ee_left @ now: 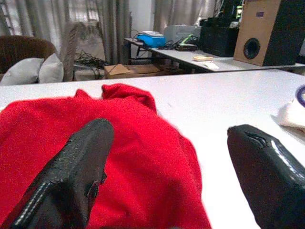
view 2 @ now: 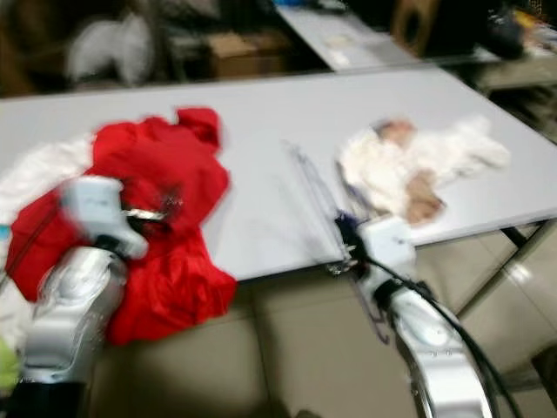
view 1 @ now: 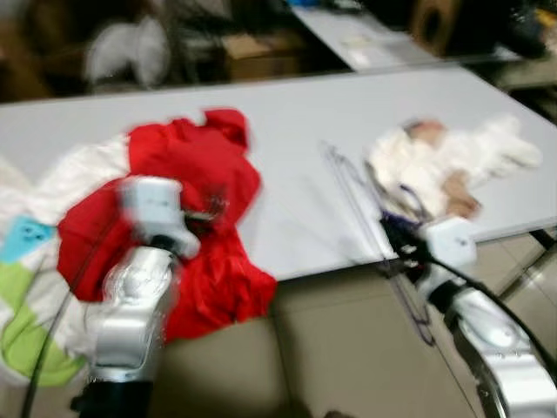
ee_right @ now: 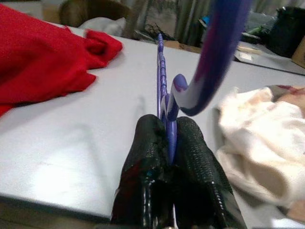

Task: Hang hanger

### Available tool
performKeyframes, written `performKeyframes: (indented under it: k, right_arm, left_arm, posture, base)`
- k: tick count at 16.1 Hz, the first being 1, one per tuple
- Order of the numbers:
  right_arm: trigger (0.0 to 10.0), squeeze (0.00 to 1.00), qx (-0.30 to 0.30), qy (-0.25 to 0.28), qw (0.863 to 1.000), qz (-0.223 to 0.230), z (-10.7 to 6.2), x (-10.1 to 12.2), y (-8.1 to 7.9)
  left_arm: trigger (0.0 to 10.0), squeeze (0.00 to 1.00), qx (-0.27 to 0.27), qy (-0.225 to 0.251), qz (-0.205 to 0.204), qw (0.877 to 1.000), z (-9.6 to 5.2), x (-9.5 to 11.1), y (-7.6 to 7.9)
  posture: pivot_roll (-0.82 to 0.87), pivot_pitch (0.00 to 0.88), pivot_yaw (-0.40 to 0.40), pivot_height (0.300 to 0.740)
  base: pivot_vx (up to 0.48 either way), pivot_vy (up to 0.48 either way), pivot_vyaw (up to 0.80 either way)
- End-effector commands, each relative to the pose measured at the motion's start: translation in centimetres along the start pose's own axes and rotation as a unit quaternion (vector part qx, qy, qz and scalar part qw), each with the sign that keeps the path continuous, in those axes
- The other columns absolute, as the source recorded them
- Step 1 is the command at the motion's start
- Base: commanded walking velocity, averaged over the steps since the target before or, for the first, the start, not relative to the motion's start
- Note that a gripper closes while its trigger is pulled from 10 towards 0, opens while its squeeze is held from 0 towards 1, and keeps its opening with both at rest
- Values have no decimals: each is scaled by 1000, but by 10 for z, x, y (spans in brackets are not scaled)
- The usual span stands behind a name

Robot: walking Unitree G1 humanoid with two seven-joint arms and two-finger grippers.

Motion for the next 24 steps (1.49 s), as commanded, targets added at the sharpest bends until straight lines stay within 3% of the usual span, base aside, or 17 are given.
performKeyframes:
  k: [1,3,4,6,8,9,10,12,13,16,17,19,20,21,22,23,24]
  right_arm:
    - [10000,0,10,19,1000,-2,2,8,-5]
    - [10000,0,2,22,1000,-2,2,10,-3]
    - [10000,0,-1,23,1000,-3,1,10,-1]
    - [10000,0,-5,23,1000,-5,0,10,1]
    - [10000,0,-10,23,1000,-10,0,10,6]
    - [10000,0,-12,18,1000,-22,1,10,8]
    - [10000,0,-9,14,999,-28,2,9,8]
    - [10000,0,-5,13,1000,-28,1,8,5]
    - [10000,0,-5,14,1000,-28,0,8,5]
    - [10000,0,-2,15,999,-29,-1,8,2]
    - [10000,0,-2,15,999,-30,-1,7,0]
    - [10000,0,0,17,999,-30,0,7,-2]
    - [10000,0,1,17,999,-30,0,6,-4]
    - [10000,0,2,16,999,-31,0,5,-4]
    - [10000,0,2,14,999,-33,-1,3,-5]
    - [10000,0,-2,13,999,-33,-2,2,-4]
    - [10000,0,-4,13,999,-31,-3,1,-4]
  left_arm:
    - [10000,0,16,-5,10,1000,-2,0,-12]
    - [10000,0,11,-15,-5,1000,-1,-2,-13]
    - [10000,1000,-13,-4,-6,1000,-1,2,-10]
    - [10000,1000,-53,4,23,998,1,7,-7]
    - [10000,1000,-76,18,90,993,11,15,-13]
    - [10000,498,-129,9,173,976,20,14,-15]
    - [10000,27,-192,-9,254,948,21,7,-15]
    - [10000,0,-261,-28,332,906,20,-3,-16]
    - [10000,0,-266,-29,341,901,20,-4,-17]
    - [10000,0,-265,-36,417,869,29,-5,-25]
    - [10000,0,-259,-49,468,843,37,-10,-32]
    - [10000,0,-229,-55,497,835,50,-8,-42]
    - [3529,0,-229,-55,500,833,52,-7,-43]
    - [3529,0,-237,-54,501,831,53,-6,-43]
    - [1647,0,-256,-49,497,828,53,-5,-42]
    - [3608,0,-275,-45,484,829,50,-3,-41]
    - [3569,0,-279,-43,484,828,49,-4,-41]
  posture:
    - [-44,0,16,740]
    - [-49,0,21,740]
    - [-51,0,25,740]
    - [-52,0,27,740]
    - [-46,0,25,740]
    - [-45,0,28,740]
    - [-46,0,31,740]
    - [-52,0,42,740]
    - [-52,0,43,740]
    - [-61,0,55,740]
    - [-67,0,62,740]
    - [-73,0,71,740]
    - [-78,0,79,740]
    - [-81,0,84,740]
    - [-87,0,96,740]
    - [-92,0,107,740]
    - [-93,0,111,740]
  base:
    - [0,0,0]
    - [0,0,0]
    - [0,0,0]
    - [0,0,0]
    - [0,0,0]
    - [0,0,0]
    - [0,0,0]
    - [0,0,0]
    - [0,0,0]
    - [0,0,0]
    - [0,0,0]
    - [0,0,0]
    - [0,0,0]
    - [0,0,0]
    - [0,0,0]
    - [0,0,0]
    - [0,0,0]
Point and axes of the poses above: a point about 5 cm out from each wrist's last joint towards the gripper, its own z axis pointing out of the wrist towards the gripper, its own x axis along the axis of the wrist's last joint, y = z × x, the point moved 2 cm from there along z, pointing out of the wrist towards the gripper, and after that the axes turned 11 degrees about z, right-handed, at the moved point
